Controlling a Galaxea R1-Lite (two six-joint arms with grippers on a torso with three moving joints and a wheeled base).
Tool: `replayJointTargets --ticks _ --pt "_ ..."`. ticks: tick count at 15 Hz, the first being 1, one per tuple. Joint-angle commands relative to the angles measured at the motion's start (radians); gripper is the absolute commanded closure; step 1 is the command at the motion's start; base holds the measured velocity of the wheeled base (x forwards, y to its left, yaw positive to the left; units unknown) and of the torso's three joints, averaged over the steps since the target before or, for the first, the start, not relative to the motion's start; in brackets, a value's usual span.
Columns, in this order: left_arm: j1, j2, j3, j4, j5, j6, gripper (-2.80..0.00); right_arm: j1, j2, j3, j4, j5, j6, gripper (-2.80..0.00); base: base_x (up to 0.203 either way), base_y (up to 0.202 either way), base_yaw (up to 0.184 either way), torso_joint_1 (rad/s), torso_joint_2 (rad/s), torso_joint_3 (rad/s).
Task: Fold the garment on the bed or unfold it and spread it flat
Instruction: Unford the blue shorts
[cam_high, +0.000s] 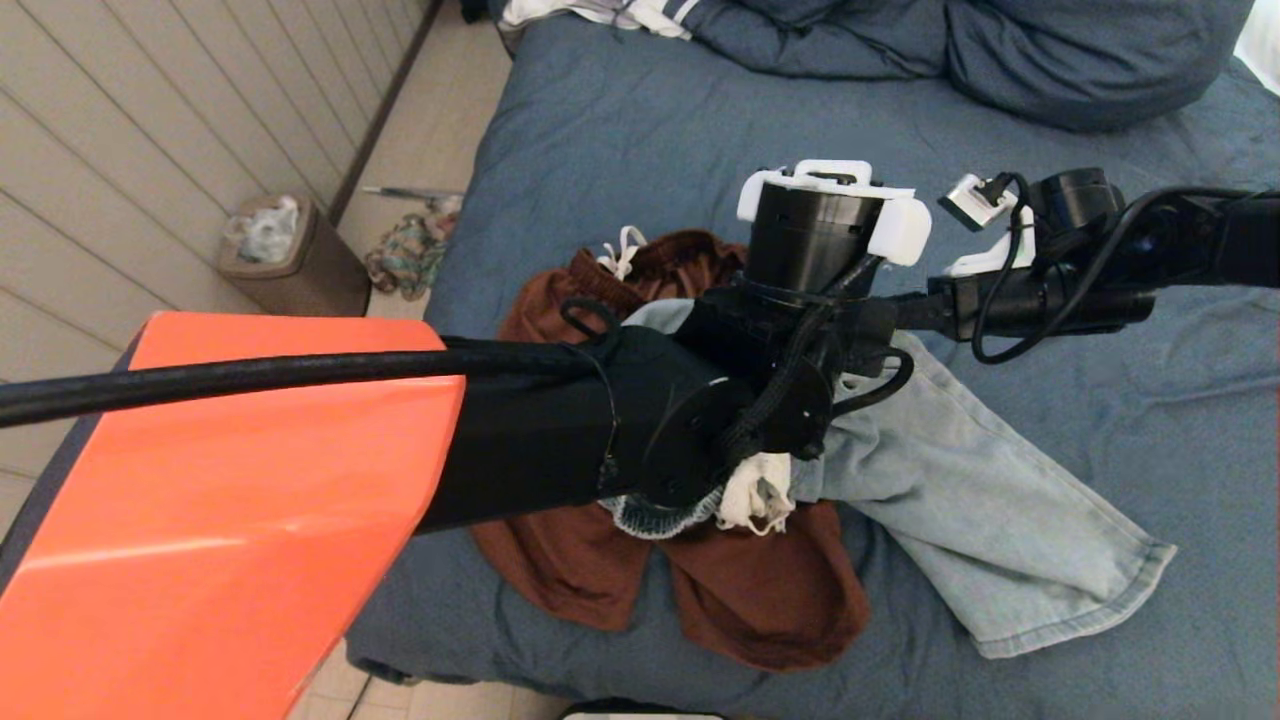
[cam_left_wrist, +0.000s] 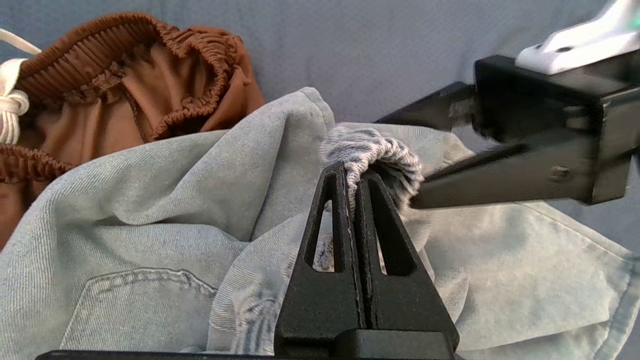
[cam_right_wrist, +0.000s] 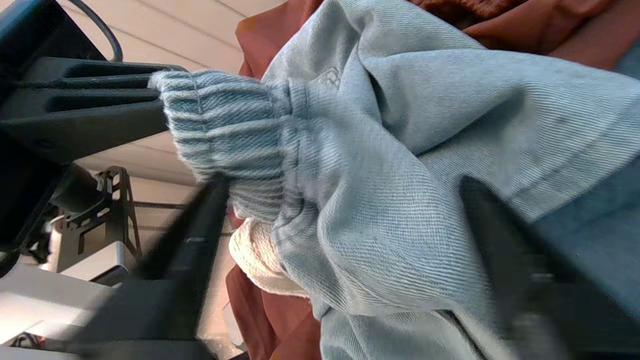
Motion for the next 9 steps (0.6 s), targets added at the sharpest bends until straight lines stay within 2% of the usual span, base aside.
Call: replayJointTargets --ticks 1,9 --pt "0.001 -0.007 0.0 -0.003 0.002 -0.002 0.0 0.007 0.014 -0.009 0.009 0.007 -0.001 0.0 0.0 0.0 0.0 0.0 0.0 0.0" --pt "0.001 -0.007 0.0 -0.003 0.002 -0.002 0.0 0.006 0.004 -0.003 0.01 0.007 0.001 0.0 0.0 0.0 0.0 0.0 0.0 0.0"
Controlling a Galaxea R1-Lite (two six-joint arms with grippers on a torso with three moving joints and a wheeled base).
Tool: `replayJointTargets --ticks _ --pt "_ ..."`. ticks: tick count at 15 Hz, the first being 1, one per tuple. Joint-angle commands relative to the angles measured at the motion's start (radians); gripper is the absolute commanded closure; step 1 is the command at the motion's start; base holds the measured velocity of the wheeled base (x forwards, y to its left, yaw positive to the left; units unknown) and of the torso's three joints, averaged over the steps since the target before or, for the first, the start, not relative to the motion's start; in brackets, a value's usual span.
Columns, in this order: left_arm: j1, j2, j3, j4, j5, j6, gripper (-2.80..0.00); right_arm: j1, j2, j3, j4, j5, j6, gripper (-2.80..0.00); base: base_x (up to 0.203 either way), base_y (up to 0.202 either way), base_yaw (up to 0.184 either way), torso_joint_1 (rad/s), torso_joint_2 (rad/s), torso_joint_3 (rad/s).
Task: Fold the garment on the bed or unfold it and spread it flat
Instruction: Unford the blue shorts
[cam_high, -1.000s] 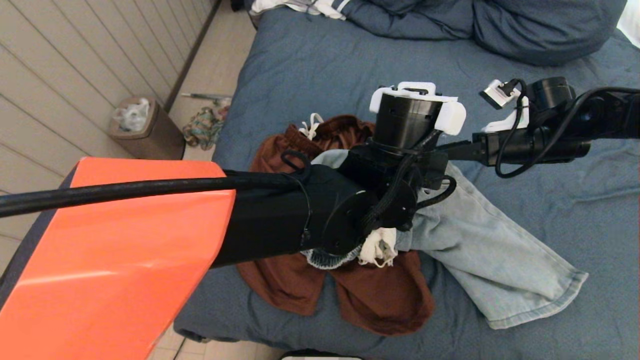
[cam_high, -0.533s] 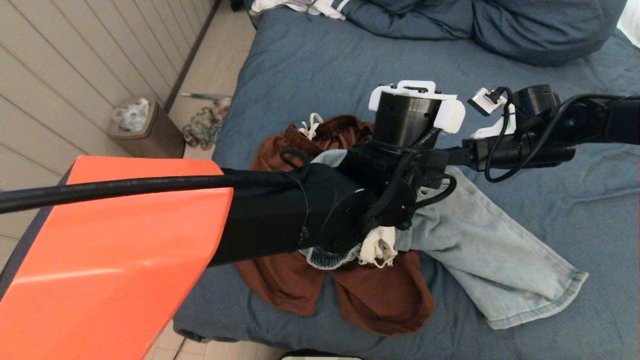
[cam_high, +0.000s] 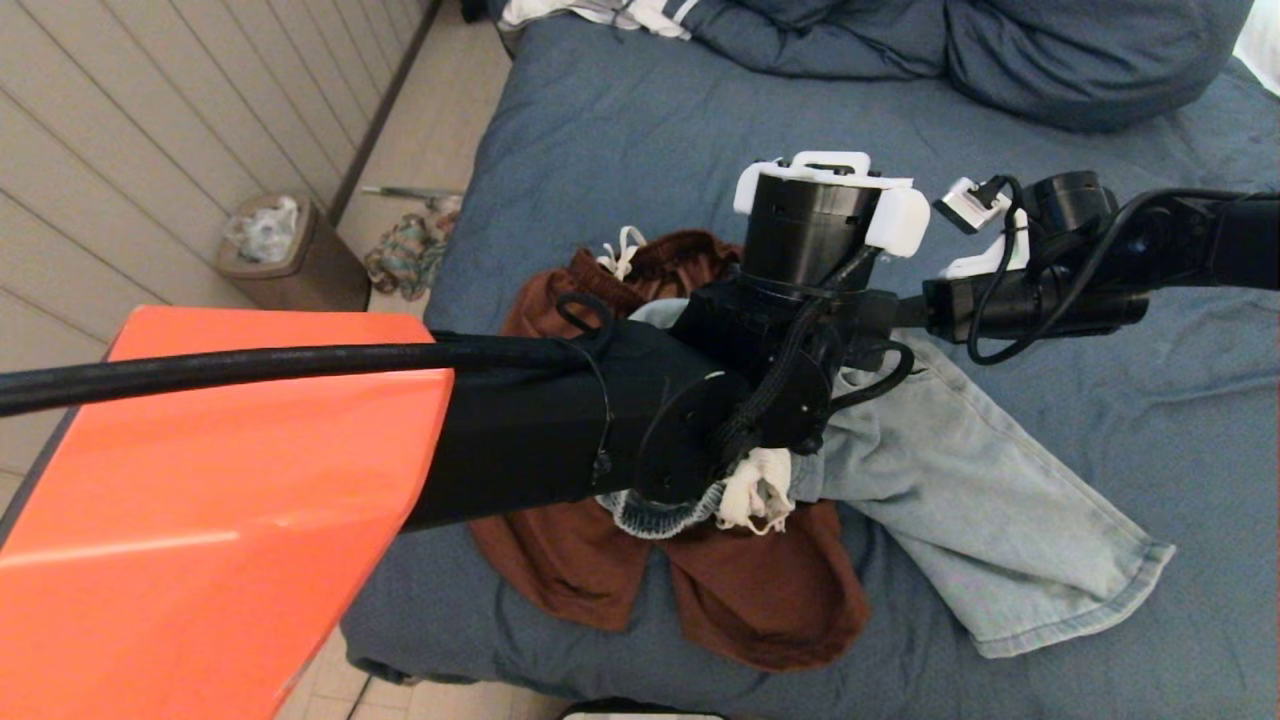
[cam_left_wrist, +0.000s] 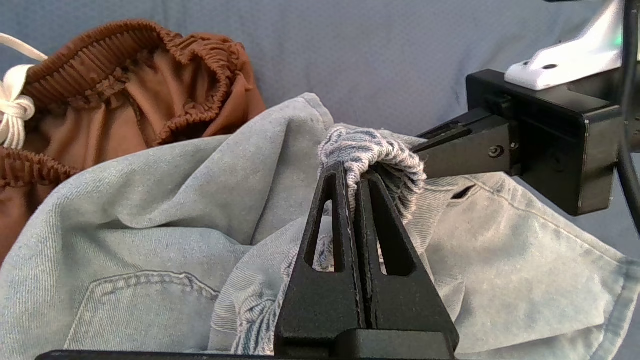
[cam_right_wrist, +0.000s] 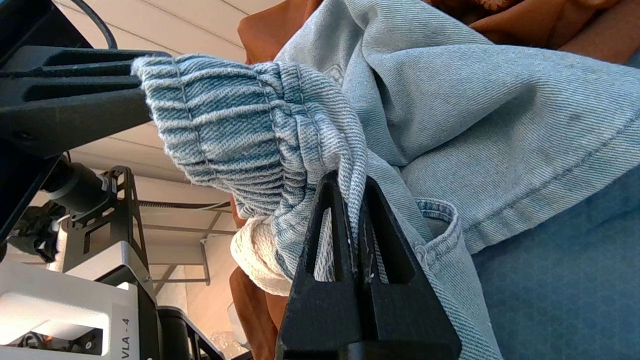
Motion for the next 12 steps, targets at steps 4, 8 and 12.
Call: replayJointTargets --ticks 4,8,12 --pt "0.003 0.001 0.0 0.008 0.005 -0.001 0.0 -0.001 -0.002 0.0 0.002 0.007 -0.003 0.0 0.0 0.0 0.0 0.0 0.0 0.0" --pt "0.003 0.0 0.0 0.008 0.005 -0.001 -2.8 -0.001 -0.002 0.0 0.002 0.007 -0.003 0.0 0.0 0.0 0.0 0.0 0.0 0.0" --pt "0.012 -0.016 0.001 0.02 0.024 -0.002 -2.8 -0.005 -0.022 0.005 0.002 0.007 -0.003 0.0 0.0 0.0 0.0 0.0 0.0 0.0"
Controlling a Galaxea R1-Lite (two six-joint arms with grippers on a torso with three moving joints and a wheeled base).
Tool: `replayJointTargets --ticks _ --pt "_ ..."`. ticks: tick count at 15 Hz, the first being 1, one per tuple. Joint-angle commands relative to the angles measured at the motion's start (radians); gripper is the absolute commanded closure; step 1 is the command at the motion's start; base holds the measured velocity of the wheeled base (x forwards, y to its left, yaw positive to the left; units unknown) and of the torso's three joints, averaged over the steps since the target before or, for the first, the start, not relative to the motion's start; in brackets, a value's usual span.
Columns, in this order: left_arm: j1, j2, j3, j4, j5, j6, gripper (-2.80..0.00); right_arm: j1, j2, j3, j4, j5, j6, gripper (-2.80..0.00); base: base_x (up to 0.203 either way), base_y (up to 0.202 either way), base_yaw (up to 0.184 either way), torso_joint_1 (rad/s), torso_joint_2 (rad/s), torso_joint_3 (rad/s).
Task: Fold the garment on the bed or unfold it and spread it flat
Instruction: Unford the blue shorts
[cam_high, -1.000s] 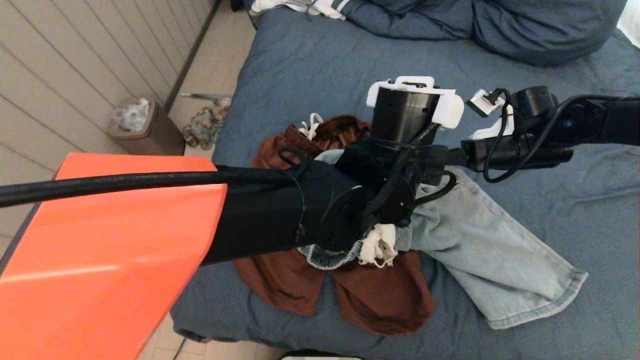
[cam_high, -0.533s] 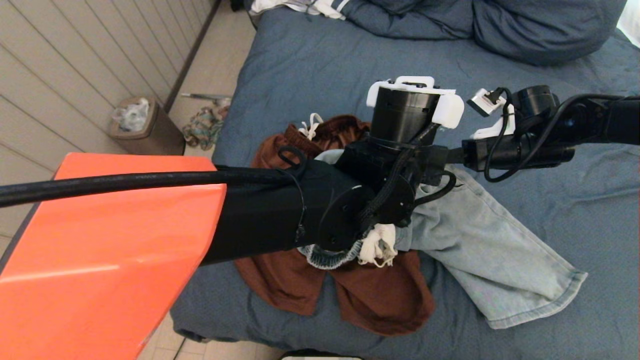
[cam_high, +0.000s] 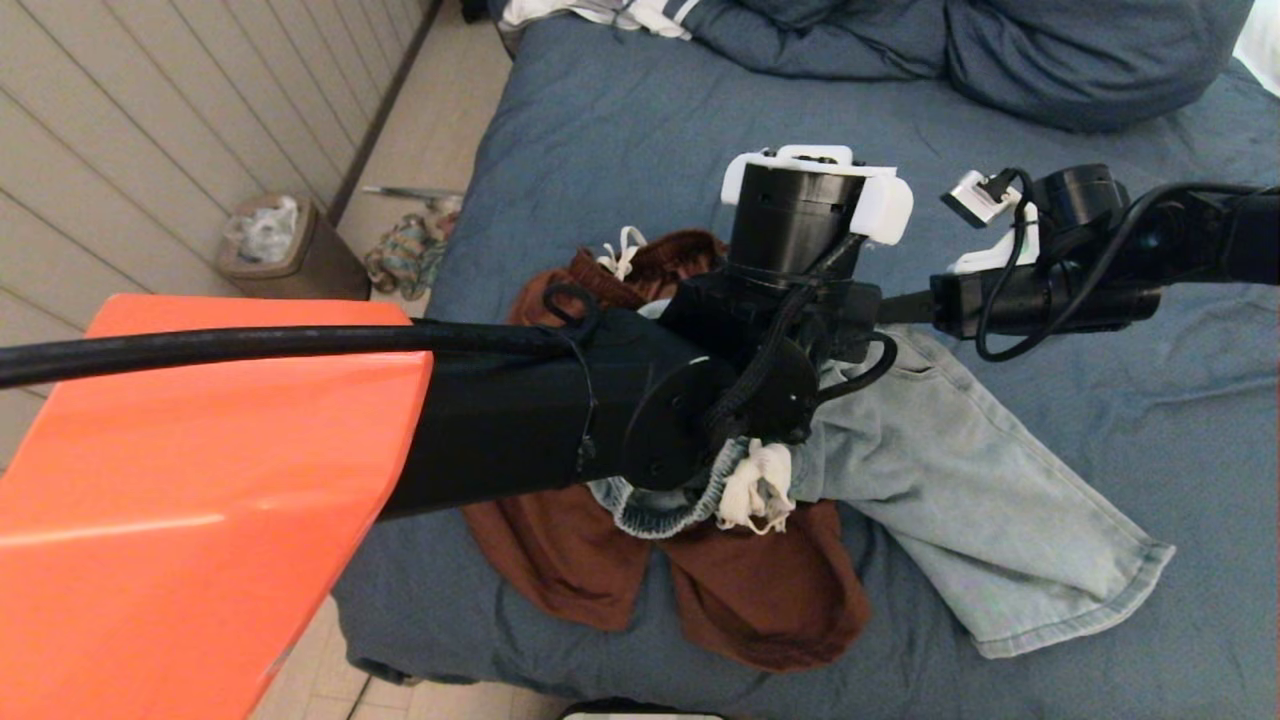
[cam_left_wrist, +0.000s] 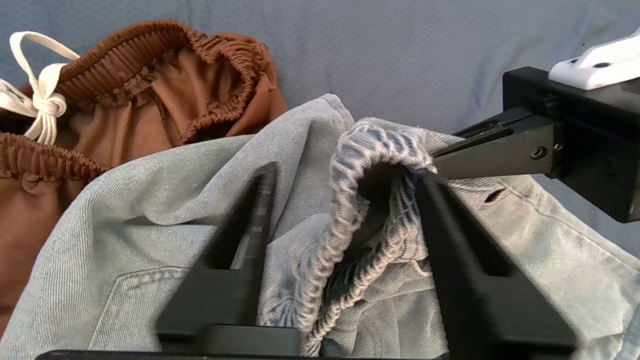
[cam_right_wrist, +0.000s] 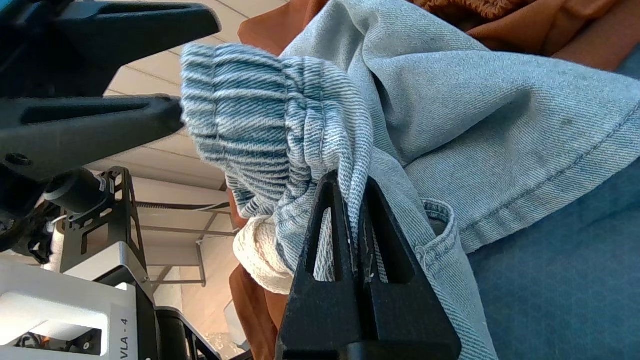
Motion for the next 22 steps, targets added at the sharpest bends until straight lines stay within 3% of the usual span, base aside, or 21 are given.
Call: replayJointTargets --ticks 1,7,13,16,17,19,22 --pt "0.001 -0.015 0.006 -0.005 0.013 -0.005 -2.8 -0.005 -0.016 -0.007 0.004 0.007 0.0 0.0 0.0 0.0 0.0 0.0 0.0 0.0" --pt "0.025 -0.125 0.048 -0.017 0.041 -0.035 -2.8 -0.058 -0.032 -0.032 0.004 0.007 0.01 0.0 0.0 0.0 0.0 0.0 0.0 0.0" --pt "0.064 -0.212 0.089 -0.019 0.057 -0.051 -2.8 -0.112 -0.03 -0.085 -0.052 -0.004 0.08 0.0 0.0 0.0 0.0 0.0 0.0 0.0" --pt "0.098 -0.302 0.23 -0.04 0.061 -0.075 -2.8 -0.27 0.001 -0.085 -0.35 -0.017 0.318 0.0 0.0 0.0 0.0 0.0 0.0 0.0" --pt "0.099 -0.302 0.233 -0.042 0.061 -0.079 -2.8 -0.277 0.006 -0.085 -0.363 -0.023 0.331 0.0 0.0 0.0 0.0 0.0 0.0 0.0" --pt "0.099 -0.299 0.244 -0.043 0.061 -0.091 -2.8 -0.33 0.033 -0.085 -0.505 -0.114 0.405 0.0 0.0 0.0 0.0 0.0 0.0 0.0" --pt "0.1 -0.288 0.248 -0.043 0.061 -0.099 -2.8 -0.415 0.058 -0.087 -0.539 -0.164 0.415 0.0 0.0 0.0 0.0 0.0 0.0 0.0"
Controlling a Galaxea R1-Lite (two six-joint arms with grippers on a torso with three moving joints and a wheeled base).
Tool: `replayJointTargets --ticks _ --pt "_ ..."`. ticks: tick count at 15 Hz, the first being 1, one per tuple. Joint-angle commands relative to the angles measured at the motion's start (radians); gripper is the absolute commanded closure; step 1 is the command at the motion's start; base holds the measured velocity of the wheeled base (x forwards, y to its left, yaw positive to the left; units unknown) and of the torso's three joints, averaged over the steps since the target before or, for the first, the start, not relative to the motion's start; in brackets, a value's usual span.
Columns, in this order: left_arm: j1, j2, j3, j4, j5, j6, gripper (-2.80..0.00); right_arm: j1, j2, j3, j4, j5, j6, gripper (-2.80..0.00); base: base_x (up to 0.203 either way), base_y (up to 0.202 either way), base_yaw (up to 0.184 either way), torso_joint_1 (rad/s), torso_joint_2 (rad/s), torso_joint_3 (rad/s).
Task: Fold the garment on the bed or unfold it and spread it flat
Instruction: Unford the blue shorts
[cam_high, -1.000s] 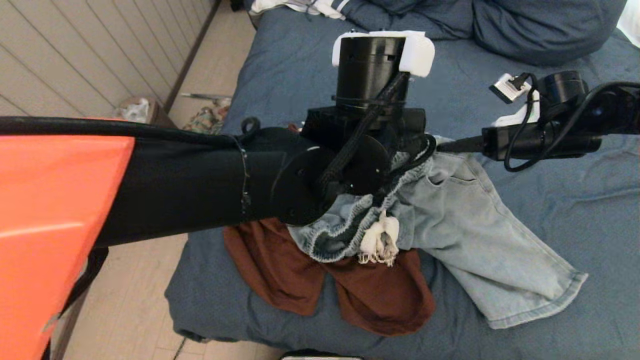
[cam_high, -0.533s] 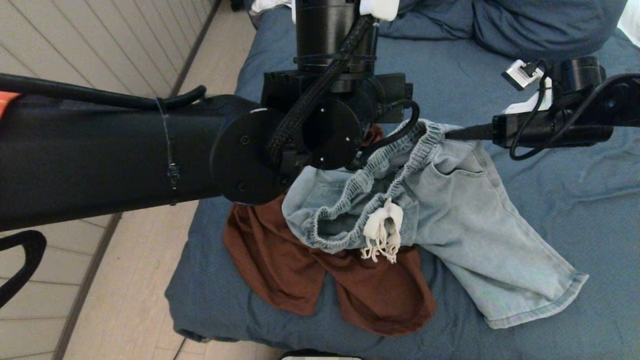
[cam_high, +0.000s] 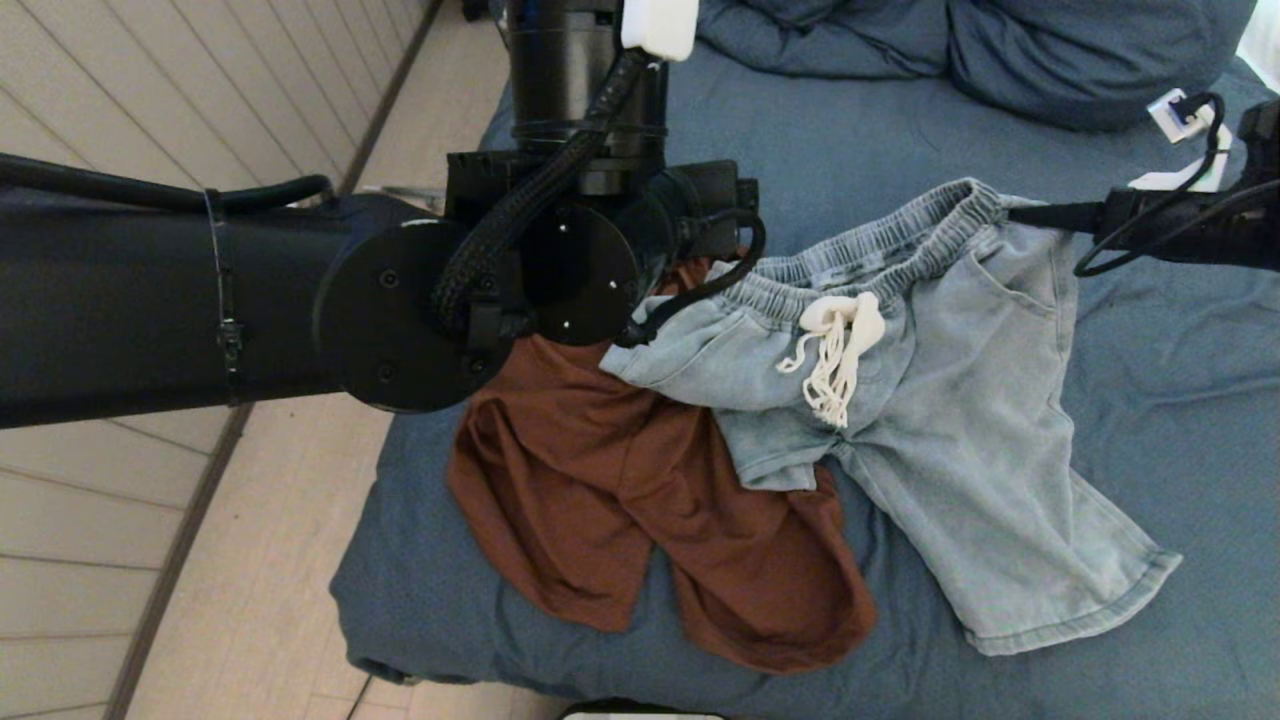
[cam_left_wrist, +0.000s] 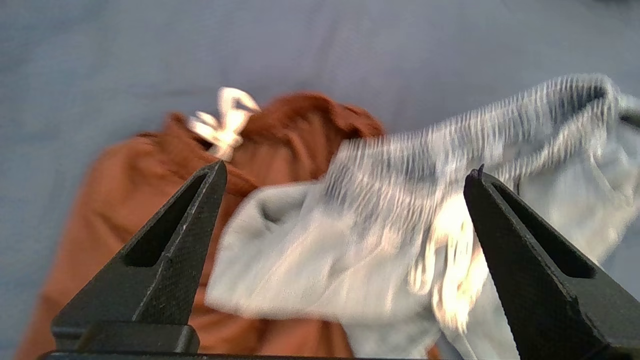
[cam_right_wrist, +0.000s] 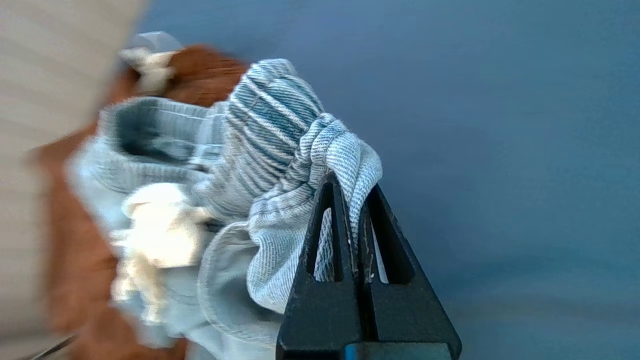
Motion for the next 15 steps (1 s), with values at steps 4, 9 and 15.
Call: replayJointTargets --ticks 4,9,15 --pt "0.004 0.017 0.004 -0.003 0.001 -0.014 -2.8 -0.082 0.056 -0.001 -0.068 -0.126 -0.001 0.0 0.0 0.0 0.0 0.0 0.0 0.0" --pt "0.014 0.047 -0.005 -0.004 -0.003 -0.014 -2.8 -0.088 0.12 -0.001 -0.23 -0.476 -0.009 0.0 0.0 0.0 0.0 0.0 0.0 0.0" --pt "0.014 0.048 -0.005 -0.004 -0.004 -0.014 -2.8 -0.088 0.128 -0.001 -0.253 -0.506 -0.009 0.0 0.0 0.0 0.0 0.0 0.0 0.0"
